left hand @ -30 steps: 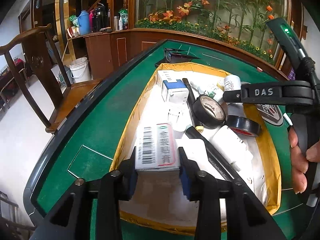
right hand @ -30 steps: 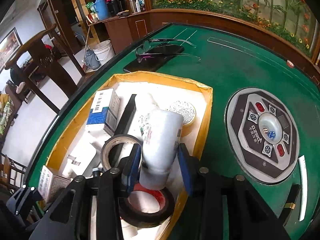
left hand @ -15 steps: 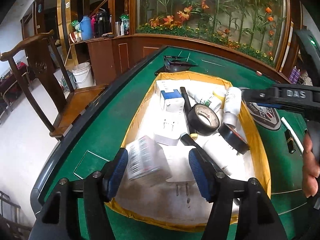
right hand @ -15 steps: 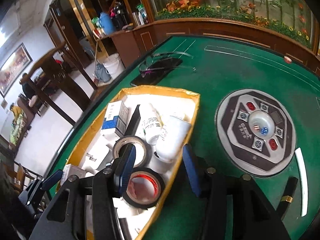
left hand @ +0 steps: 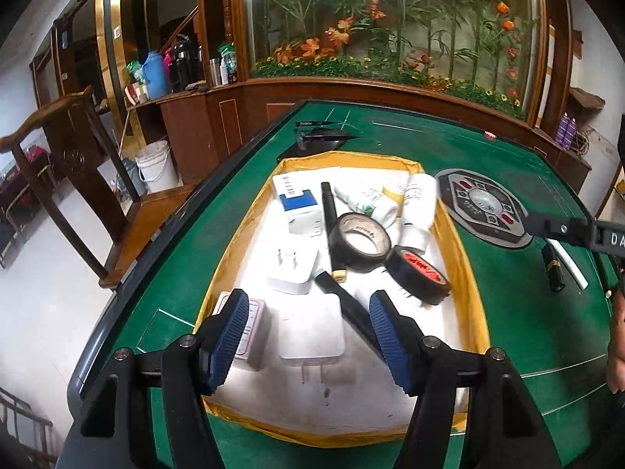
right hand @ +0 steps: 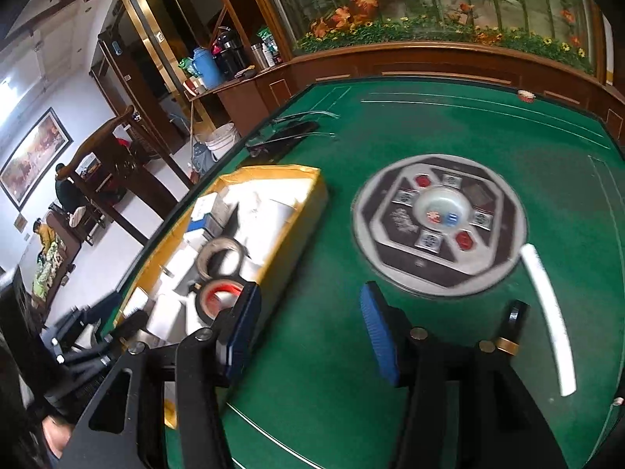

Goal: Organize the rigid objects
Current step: 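Open the left gripper to drop the box while the right gripper releases the bottle into the tray, then grasp the black lipstick tube with the left gripper while the right gripper grasps the white tube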

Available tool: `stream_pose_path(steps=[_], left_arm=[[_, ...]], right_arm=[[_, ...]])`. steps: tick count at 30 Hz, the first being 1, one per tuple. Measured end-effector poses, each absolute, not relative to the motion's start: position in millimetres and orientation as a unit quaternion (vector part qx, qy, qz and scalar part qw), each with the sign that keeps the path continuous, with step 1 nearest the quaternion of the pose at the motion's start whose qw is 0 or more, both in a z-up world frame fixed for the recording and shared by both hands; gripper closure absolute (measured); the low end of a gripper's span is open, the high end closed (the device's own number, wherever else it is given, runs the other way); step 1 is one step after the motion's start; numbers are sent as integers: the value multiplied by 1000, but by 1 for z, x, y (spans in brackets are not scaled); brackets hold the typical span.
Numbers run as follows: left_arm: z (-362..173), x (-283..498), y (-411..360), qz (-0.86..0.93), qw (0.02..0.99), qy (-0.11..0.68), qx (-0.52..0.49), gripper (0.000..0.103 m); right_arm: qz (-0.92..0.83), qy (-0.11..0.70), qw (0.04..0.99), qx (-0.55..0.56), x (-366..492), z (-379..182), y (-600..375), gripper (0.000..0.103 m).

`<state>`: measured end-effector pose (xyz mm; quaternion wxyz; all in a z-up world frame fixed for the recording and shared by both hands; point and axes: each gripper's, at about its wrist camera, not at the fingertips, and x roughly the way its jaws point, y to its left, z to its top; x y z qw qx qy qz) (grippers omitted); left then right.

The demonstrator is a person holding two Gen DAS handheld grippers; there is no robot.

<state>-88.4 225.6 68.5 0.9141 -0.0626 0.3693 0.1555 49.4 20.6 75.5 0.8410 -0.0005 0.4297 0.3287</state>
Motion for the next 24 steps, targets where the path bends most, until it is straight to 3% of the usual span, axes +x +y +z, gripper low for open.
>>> stream_pose_path(steps=[11, 20, 22, 24], left_arm=[[102, -76, 161, 72, 933, 351, -36, 31], [90, -19, 68, -74, 913, 401, -29, 31], [81, -4, 47, -95, 905, 415, -24, 31], [75, 7, 29, -106, 900, 423, -16, 31]], right_arm=[[285, 393, 874, 11, 77, 78, -84, 51], [222, 389, 894, 5, 106, 65, -127, 52], [224, 413, 882, 33, 113, 58, -135, 58], [231, 426, 874, 41, 116, 55, -138, 82]])
